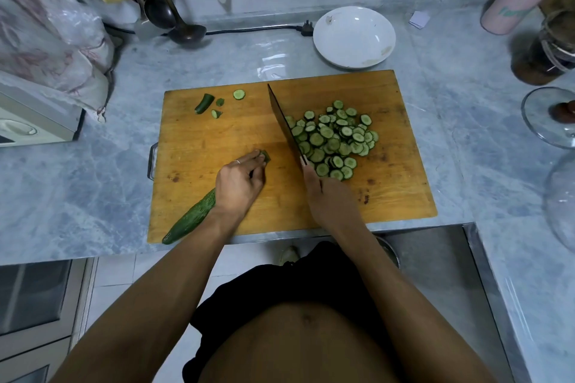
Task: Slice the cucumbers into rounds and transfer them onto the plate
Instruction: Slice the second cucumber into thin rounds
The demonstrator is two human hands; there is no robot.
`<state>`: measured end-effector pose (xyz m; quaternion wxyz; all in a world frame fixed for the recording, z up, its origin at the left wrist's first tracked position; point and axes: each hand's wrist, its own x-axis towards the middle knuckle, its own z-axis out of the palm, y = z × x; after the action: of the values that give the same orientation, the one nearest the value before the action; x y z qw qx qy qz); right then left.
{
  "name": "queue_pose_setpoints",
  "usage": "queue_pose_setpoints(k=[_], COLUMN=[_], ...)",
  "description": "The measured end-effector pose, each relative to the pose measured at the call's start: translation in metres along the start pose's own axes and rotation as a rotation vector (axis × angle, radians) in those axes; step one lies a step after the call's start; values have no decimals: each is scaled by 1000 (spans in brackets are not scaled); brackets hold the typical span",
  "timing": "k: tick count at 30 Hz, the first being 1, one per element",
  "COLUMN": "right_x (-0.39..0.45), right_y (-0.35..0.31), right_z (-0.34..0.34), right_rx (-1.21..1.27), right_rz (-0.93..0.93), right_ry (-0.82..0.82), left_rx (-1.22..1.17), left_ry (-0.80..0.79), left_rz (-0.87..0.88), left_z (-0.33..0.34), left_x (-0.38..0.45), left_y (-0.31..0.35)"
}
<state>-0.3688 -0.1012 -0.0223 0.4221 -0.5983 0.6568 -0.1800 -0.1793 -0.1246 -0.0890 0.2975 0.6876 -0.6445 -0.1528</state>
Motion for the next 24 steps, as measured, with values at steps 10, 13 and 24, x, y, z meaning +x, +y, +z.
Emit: queue_pose_setpoints(k=[10, 13, 24], right_x=[-27, -28, -30], right_y=[-16, -16, -19], right_z=[7, 7, 6], right_rx=[-81, -62, -93], right_rz=[-87, -107, -148], right_ry=[-155, -131, -165], left_rx=[88, 98, 118], left_ry=[-2, -2, -4], left_rz=[-8, -26, -48], left_z=[-8, -8, -9], left_x=[-3, -3, -2], left_y=[3, 5, 7])
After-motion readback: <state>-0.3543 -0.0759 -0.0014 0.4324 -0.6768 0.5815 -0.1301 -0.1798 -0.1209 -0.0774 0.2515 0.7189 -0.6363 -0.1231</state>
